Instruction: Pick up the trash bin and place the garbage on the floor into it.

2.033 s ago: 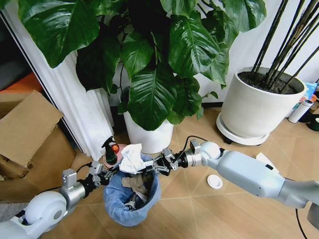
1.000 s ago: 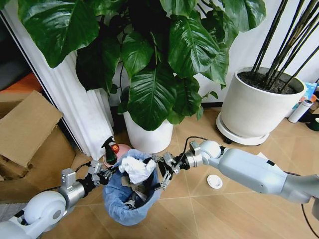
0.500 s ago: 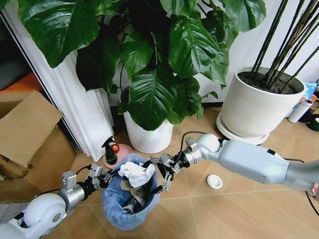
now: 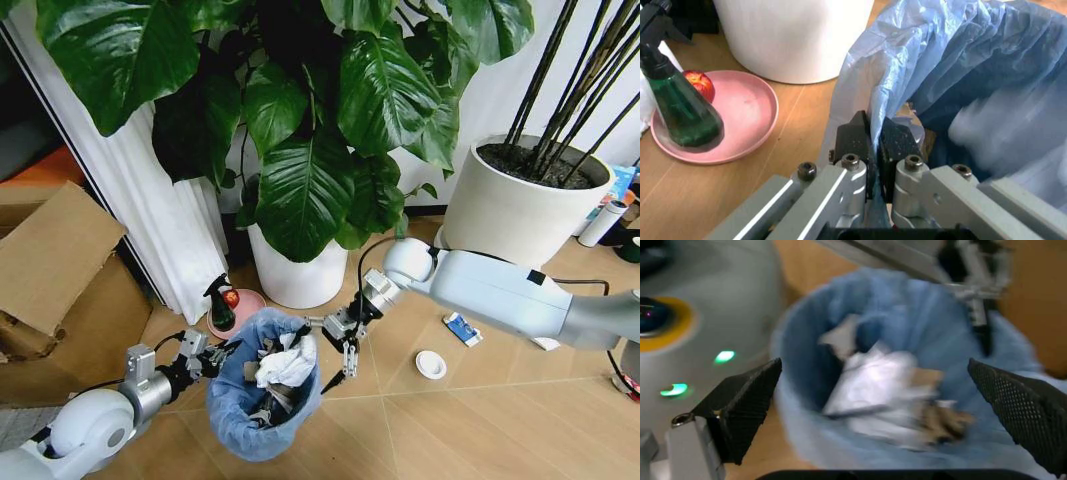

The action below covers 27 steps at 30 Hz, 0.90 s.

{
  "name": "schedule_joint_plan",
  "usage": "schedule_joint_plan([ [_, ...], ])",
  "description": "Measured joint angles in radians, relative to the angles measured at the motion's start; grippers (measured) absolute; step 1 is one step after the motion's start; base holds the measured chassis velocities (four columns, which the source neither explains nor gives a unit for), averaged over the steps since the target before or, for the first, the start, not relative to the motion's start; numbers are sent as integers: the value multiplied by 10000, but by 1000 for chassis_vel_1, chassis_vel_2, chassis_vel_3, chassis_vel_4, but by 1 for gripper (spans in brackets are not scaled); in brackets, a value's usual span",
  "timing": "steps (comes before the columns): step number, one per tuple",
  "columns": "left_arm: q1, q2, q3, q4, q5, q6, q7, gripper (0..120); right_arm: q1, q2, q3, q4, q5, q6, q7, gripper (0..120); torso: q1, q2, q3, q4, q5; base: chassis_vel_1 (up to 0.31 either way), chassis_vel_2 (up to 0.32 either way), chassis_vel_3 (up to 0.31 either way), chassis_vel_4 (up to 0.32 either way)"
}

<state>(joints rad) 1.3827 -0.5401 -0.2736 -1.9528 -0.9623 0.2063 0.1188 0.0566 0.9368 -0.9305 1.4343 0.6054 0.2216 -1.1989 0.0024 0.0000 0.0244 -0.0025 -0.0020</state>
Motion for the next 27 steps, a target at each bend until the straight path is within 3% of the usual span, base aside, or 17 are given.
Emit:
schedule_joint_plan([
  [9,-90,18,91,-3,-80,20,-39,0,-389,59,354,-257,-18,82,691,100,0,0,0,0,0,0,0,0,0],
  [13,-29,16,21,67,-75,21,-41,0,-1117,-198,1151,-482,899,-145,1359,100,0,0,1,2,1,0,0,0,0],
  [15,-40,12,-105,60,-131,21,-47,0,-2499,-659,2823,-522,2287,-667,2880,100,0,0,0,4,4,0,0,0,0],
  [16,-40,12,-105,60,-131,21,-47,0,-2499,-659,2823,-522,2287,-667,2880,100,0,0,0,4,4,0,0,0,0],
  [19,-148,-23,-203,42,-226,21,-85,0,-4577,-1145,4883,-299,2716,-1046,4399,100,0,2,-1,-2,3,0,0,0,0],
  [20,-148,-23,-203,42,-226,21,-85,0,-4577,-1145,4883,-299,2716,-1046,4399,100,0,2,-1,-2,3,0,0,0,0],
  [21,-175,-46,-215,43,-230,21,-92,0,-5437,-1281,5640,-218,2753,-1186,5007,100,0,1,0,-9,18,0,0,0,0],
  [23,-251,-122,-227,41,-255,29,-96,0,-7062,-1397,7056,23,2891,-1459,6651,100,-1,2,-2,-8,-9,0,0,0,0],
  [24,-251,-122,-227,41,-255,29,-96,0,-7062,-1397,7056,23,2891,-1459,6651,100,-1,2,-2,-8,-9,0,0,0,0],
  [27,-375,-196,-247,37,-310,38,-95,0,-9000,-1209,8470,242,3003,-1633,8469,100,-1,2,-2,-1,12,0,0,0,0],
])
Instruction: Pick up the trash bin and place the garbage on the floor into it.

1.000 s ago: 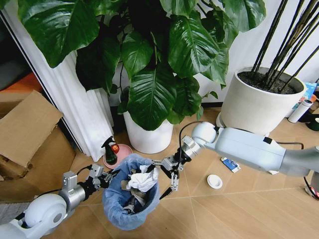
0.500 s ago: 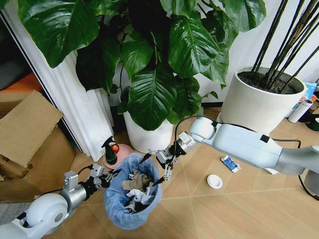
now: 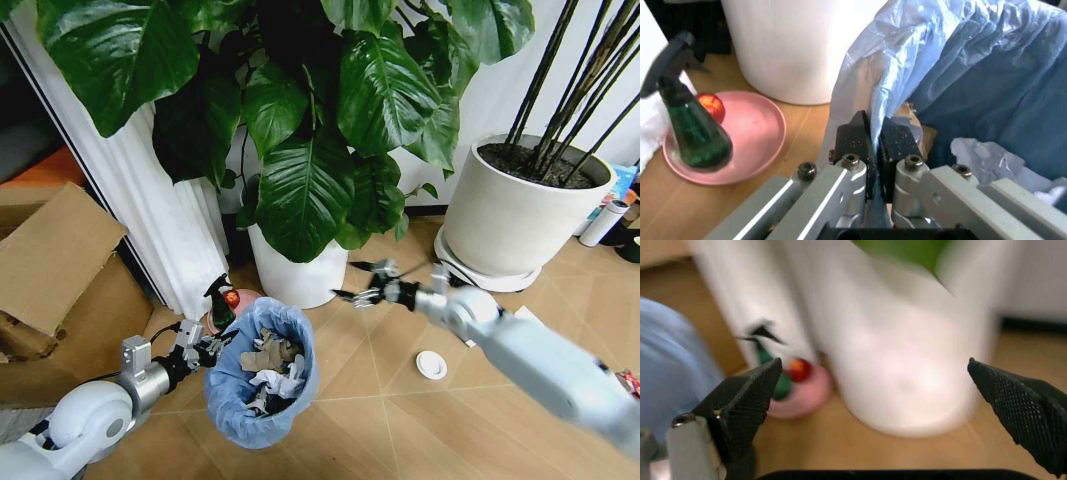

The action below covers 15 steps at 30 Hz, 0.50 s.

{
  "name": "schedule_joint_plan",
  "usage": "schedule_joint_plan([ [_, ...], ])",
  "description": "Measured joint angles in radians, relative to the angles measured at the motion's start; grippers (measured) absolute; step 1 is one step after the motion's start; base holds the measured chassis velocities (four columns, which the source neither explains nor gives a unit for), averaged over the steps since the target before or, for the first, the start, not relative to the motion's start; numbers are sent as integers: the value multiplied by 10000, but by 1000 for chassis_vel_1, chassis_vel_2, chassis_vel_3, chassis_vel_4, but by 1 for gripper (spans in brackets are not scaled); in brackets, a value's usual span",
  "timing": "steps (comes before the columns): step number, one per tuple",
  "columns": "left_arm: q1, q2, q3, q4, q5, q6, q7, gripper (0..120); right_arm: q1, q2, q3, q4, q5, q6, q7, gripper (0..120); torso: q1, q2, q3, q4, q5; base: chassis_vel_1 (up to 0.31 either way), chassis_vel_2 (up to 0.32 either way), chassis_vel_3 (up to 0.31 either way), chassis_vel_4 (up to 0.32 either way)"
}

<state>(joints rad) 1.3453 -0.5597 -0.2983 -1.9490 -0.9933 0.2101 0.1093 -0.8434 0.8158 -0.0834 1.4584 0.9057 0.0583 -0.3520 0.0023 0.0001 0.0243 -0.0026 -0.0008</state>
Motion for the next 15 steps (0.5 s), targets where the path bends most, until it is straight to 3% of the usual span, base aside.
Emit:
schedule_joint_plan([
  [6,9,-133,-149,-125,-43,34,-68,0,-2599,418,2218,351,-597,-356,1059,100,0,0,1,1,-10,0,0,0,0],
  [10,95,-141,-150,-155,-28,42,-80,0,-3567,626,3078,106,-1311,-400,1061,100,0,0,1,-2,-15,0,0,0,0],
  [15,154,-79,-159,-158,-23,42,-78,0,-4026,743,3336,-612,-2036,-488,1063,100,0,0,1,0,-11,0,0,0,0],
])
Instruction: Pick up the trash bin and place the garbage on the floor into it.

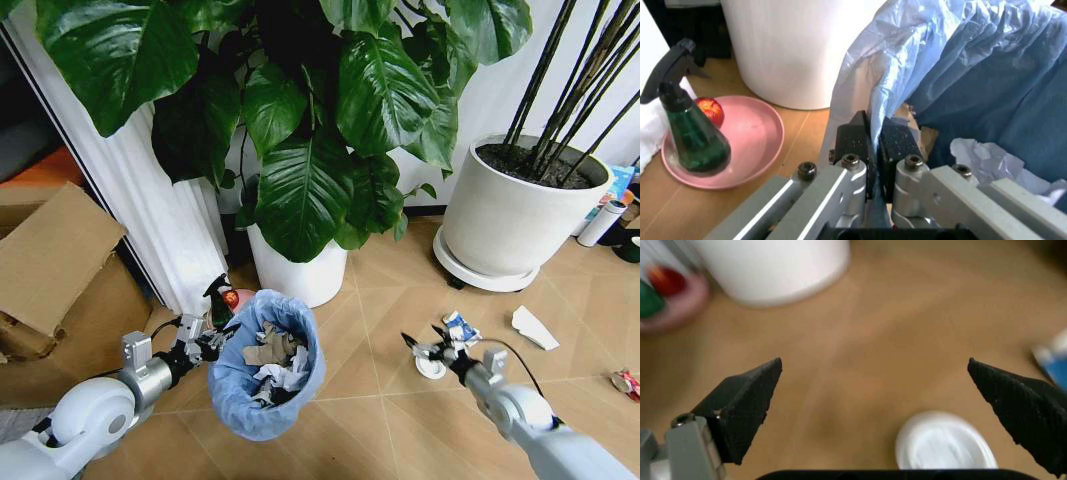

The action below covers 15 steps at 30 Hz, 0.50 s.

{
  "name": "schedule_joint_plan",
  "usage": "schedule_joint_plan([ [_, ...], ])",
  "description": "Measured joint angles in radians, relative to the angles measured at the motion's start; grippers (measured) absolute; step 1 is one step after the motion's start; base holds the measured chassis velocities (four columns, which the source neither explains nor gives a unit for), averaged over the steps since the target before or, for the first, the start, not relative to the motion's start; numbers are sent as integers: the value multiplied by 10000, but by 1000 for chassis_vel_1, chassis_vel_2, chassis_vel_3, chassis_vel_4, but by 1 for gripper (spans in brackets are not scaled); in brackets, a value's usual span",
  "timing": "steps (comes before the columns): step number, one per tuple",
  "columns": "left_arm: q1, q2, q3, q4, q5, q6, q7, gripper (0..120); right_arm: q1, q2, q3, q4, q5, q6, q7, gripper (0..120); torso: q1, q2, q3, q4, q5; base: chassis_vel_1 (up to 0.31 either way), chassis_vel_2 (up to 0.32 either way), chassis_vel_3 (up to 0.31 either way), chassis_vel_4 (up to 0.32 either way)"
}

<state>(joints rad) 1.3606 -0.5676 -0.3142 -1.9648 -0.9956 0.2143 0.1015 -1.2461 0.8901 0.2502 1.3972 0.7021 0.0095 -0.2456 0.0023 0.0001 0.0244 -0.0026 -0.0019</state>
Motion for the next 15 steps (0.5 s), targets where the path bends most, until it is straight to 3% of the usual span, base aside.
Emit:
schedule_joint_plan([
  [15,59,107,30,81,-13,-8,-6,0,1188,477,-1147,-2306,-348,-186,203,100,1,-1,1,2,-1,0,0,0,0],
])
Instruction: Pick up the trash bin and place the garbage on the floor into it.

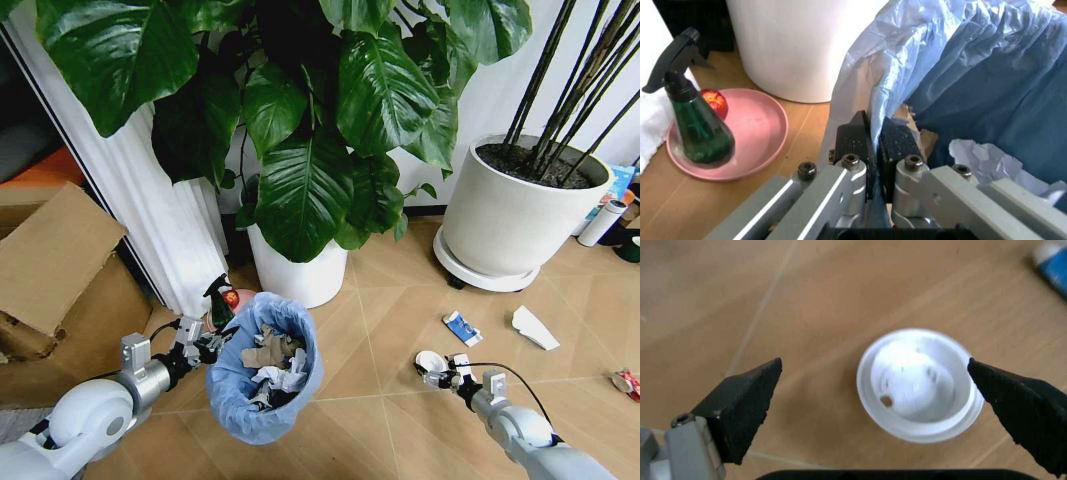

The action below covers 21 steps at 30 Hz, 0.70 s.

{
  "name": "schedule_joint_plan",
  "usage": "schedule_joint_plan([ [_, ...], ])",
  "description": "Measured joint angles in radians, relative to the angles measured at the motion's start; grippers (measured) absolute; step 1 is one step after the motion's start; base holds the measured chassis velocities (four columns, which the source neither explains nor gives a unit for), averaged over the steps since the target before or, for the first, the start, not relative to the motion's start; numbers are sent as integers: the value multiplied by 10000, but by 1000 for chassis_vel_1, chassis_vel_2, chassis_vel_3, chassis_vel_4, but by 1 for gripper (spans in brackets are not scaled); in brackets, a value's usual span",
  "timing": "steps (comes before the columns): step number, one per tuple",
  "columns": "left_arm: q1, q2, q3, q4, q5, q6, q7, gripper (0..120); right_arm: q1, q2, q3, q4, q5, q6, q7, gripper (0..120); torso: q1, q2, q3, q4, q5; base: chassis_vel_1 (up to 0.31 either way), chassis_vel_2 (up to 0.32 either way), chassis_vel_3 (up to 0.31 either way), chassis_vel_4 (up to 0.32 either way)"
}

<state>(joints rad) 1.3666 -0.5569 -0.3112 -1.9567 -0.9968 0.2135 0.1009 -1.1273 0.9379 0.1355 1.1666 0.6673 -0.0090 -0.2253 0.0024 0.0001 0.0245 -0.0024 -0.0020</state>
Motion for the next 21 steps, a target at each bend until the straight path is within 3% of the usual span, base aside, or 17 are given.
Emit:
schedule_joint_plan([
  [6,-3,77,-2,34,-39,-8,0,0,871,355,-511,-1174,-327,89,-118,100,0,-1,0,-1,1,0,0,0,0],
  [17,-1,80,-3,59,-64,-14,-17,0,1687,755,-1186,-2018,-611,184,-317,100,0,-1,0,0,0,0,0,0,0],
  [21,-24,88,-6,62,-91,-16,-27,0,1885,910,-1331,-2299,-861,230,-354,88,0,-1,1,-2,1,0,0,0,0],
])
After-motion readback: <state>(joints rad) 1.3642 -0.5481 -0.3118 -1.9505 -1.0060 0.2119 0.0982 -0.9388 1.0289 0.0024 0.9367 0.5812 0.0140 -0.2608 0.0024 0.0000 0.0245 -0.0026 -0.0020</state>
